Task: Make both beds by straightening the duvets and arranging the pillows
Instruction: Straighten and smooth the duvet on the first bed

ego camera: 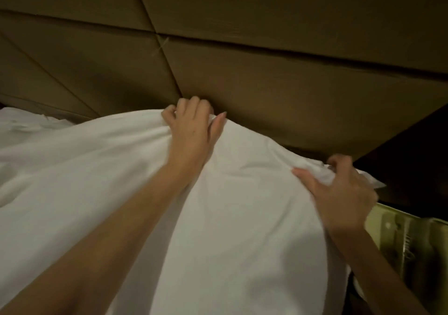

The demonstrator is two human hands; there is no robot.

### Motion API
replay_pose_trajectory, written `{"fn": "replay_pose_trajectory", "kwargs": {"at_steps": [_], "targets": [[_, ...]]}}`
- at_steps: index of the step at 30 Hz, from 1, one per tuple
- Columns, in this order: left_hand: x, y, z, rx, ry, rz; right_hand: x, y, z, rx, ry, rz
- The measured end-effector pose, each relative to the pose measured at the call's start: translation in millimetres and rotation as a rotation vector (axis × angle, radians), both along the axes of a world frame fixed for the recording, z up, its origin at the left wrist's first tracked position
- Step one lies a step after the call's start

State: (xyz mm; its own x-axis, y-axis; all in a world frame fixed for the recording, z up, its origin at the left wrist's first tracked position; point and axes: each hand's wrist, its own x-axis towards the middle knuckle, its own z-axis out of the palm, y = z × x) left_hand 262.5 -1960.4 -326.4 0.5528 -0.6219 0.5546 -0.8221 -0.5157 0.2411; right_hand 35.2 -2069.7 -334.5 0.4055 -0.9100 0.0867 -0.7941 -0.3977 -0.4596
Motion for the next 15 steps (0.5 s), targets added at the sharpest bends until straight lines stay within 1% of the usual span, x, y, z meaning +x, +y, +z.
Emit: {"fn": "replay_pose_trajectory", "kwargs": {"at_steps": [2,4,6,8,10,13,15], "targets": [[-0.2,1.5,-27.8,0.054,-0.102,0.056,3.7,-1.3,-17.3,0.052,0.039,0.021],[1.6,13.0,-59.3,0.158,-0.119,0.091,5.9,4.2,-43.7,0.013,0.101,0.144],[1.5,22.7,-72.1,0.205,-0.113,0.078,6.9,12.2,-64.4,-0.054,0.141,0.243],[-0.3,26.9,-66.0,0.191,-0.088,0.008,6.3,15.0,-70.5,-0.095,0.132,0.26],[-6.7,33.5,-52.9,0.218,-0.032,-0.05,5.0,17.8,-67.6,-0.139,0.087,0.261],[-23.0,57.6,-38.3,0.318,0.04,-0.074,4.6,31.0,-54.0,-0.092,0.081,0.345],[-40.2,79.5,-28.9,0.371,0.125,-0.057,2.6,47.5,-44.6,-0.047,0.069,0.407]]}}
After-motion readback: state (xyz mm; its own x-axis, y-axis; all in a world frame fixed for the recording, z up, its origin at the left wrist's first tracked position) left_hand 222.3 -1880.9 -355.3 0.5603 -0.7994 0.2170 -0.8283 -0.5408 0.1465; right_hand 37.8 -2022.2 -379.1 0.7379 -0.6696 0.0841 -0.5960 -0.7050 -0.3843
